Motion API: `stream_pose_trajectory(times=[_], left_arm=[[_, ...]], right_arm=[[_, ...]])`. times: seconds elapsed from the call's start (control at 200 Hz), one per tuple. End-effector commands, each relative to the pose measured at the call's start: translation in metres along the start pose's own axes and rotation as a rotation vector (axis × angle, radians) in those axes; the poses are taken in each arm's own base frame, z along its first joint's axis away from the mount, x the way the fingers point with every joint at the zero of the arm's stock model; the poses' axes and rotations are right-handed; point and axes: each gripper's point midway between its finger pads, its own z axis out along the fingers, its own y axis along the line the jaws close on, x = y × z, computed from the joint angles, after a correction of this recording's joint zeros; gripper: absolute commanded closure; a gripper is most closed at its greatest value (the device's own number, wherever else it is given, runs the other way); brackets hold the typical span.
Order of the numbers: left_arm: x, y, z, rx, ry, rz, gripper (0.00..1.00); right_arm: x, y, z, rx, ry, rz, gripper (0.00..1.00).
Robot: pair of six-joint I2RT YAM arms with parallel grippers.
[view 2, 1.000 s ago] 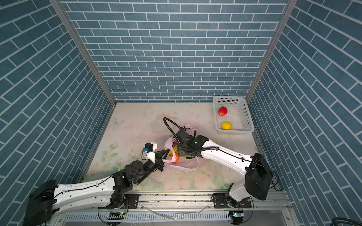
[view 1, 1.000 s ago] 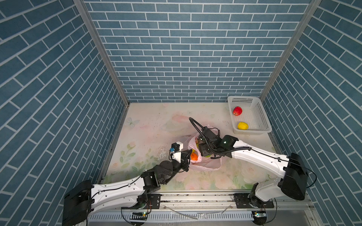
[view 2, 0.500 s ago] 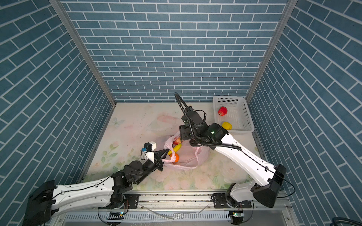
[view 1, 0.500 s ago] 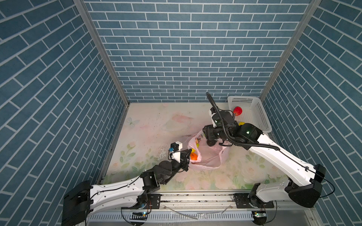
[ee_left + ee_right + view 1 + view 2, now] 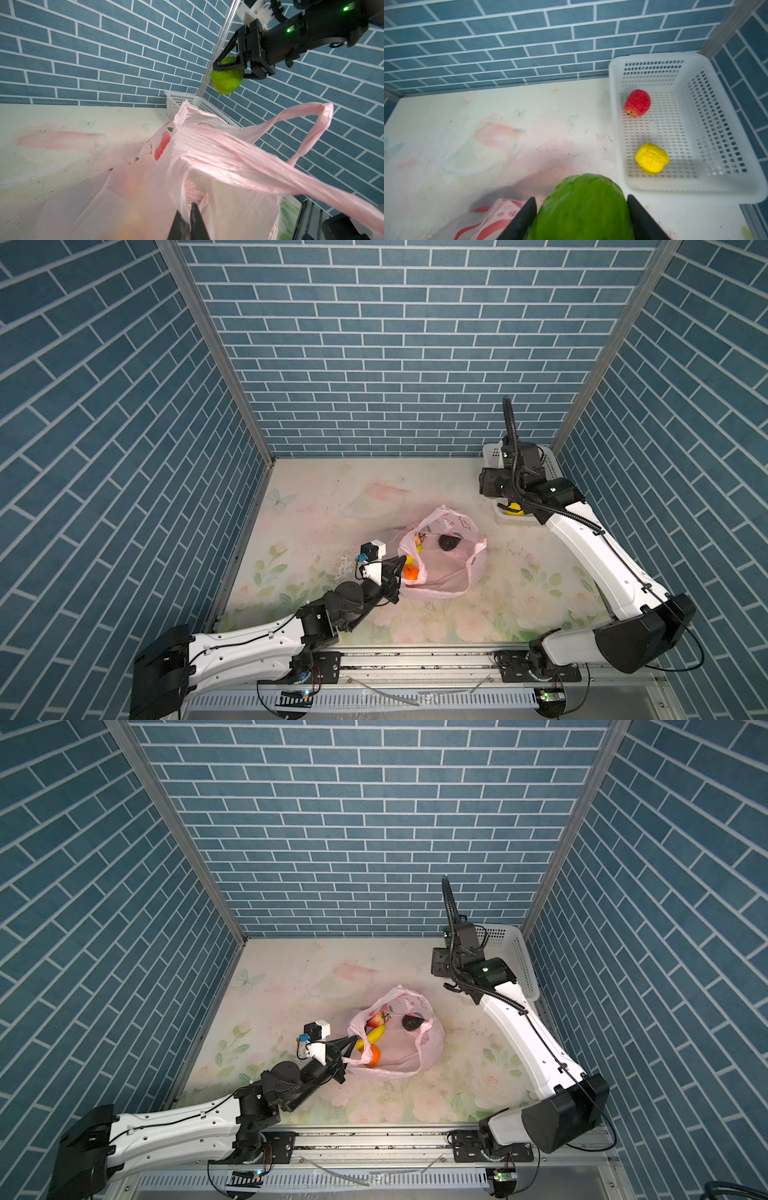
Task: Untie the knot of the plastic bag and take out the fruit
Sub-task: Place the fruit in the basket.
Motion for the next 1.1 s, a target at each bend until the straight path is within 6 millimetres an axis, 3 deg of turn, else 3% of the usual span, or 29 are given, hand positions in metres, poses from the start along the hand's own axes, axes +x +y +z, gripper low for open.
stream_pose_trajectory(times=[0.0, 0.29, 0.495, 0.625, 0.735, 0.895, 1.095], left_arm=[[-0.003, 0.001, -0.001, -0.001, -0.007, 0.011, 0.91], [-0.003, 0.002, -0.003, -0.005, -0.002, 0.016, 0.91], [-0.003, 0.004, -0.004, -0.018, 0.008, 0.023, 0.91], [-0.001, 0.005, -0.004, -0.026, 0.016, 0.024, 0.91], [0.000, 0.006, -0.004, -0.031, 0.021, 0.025, 0.91], [-0.002, 0.005, -0.003, -0.028, 0.019, 0.024, 0.91], [-0.002, 0.005, -0.003, -0.029, 0.017, 0.023, 0.91]], right_arm=[[-0.007, -0.035, 0.033, 0.053, 0.001, 0.008, 0.53], [0.005, -0.130, 0.130, 0.197, 0.095, 0.107, 0.53], [0.017, -0.173, 0.169, 0.283, 0.159, 0.125, 0.52], [0.027, -0.194, 0.180, 0.324, 0.200, 0.147, 0.49], [0.037, -0.203, 0.184, 0.341, 0.225, 0.156, 0.38], [0.047, -0.204, 0.185, 0.345, 0.250, 0.157, 0.24], [0.050, -0.204, 0.179, 0.348, 0.254, 0.161, 0.20]])
